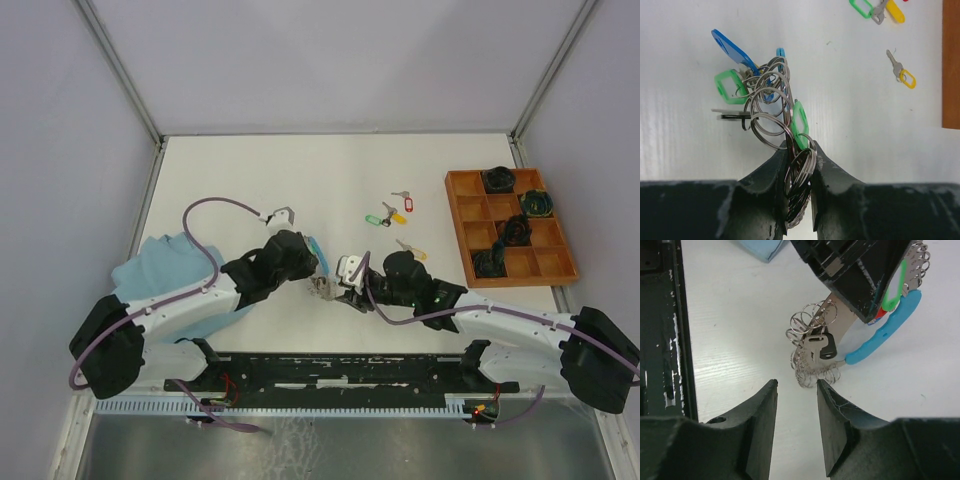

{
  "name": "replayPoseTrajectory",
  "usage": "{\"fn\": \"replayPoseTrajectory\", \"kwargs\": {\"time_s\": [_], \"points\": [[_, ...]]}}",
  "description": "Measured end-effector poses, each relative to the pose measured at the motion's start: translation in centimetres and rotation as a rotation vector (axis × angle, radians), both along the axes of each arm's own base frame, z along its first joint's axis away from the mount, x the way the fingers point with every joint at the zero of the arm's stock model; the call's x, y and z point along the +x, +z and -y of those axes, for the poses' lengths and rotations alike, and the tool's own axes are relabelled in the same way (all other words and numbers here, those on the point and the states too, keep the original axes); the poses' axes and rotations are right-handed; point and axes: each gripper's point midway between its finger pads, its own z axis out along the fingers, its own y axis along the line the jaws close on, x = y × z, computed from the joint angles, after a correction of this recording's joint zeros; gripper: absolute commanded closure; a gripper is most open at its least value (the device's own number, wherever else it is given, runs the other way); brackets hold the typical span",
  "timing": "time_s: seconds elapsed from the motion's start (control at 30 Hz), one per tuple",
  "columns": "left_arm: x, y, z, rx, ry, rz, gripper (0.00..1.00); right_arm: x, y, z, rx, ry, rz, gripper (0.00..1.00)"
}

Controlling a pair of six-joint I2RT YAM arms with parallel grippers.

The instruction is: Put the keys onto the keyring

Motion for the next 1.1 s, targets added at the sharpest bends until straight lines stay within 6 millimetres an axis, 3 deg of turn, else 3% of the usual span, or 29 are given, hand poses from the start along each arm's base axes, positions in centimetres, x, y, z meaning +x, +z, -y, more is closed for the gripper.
{"fn": "replayPoseTrajectory", "kwargs": {"time_s": [0.13,0.2,0.3,0.43,0.6,0.8,1.1], "points": [[0.7,2.0,-1.1,0.141,-0.057,0.166,0.93,1.3,1.6,-0.5,0.062,-0.047,0.052,0.53],[0.8,4.3,-1.1,0.178,-0.094,0.305,0.95,1.8,2.6,-0.7,0.116,-0.086,0.063,0.52],[1.1,7.8,-1.1,0.149,-0.107,0.488,0.97,2.4,3.5,-0.9,0.204,-0.147,0.045,0.53],[1.8,10.1,-1.7,0.112,-0.067,0.642,0.97,3.0,4.2,-1.7,0.296,-0.209,-0.022,0.54],[2.4,10.8,-1.4,0.101,-0.049,0.694,0.97,3.7,3.9,-2.5,0.364,-0.29,-0.129,0.57],[3.2,10.5,-2.5,0.122,0.045,0.656,0.97,4.0,3.6,-2.9,0.412,-0.35,-0.231,0.58],[3.1,9.6,-2.6,0.078,0.097,0.574,0.97,4.3,3.4,-2.8,0.418,-0.383,-0.254,0.63]]}}
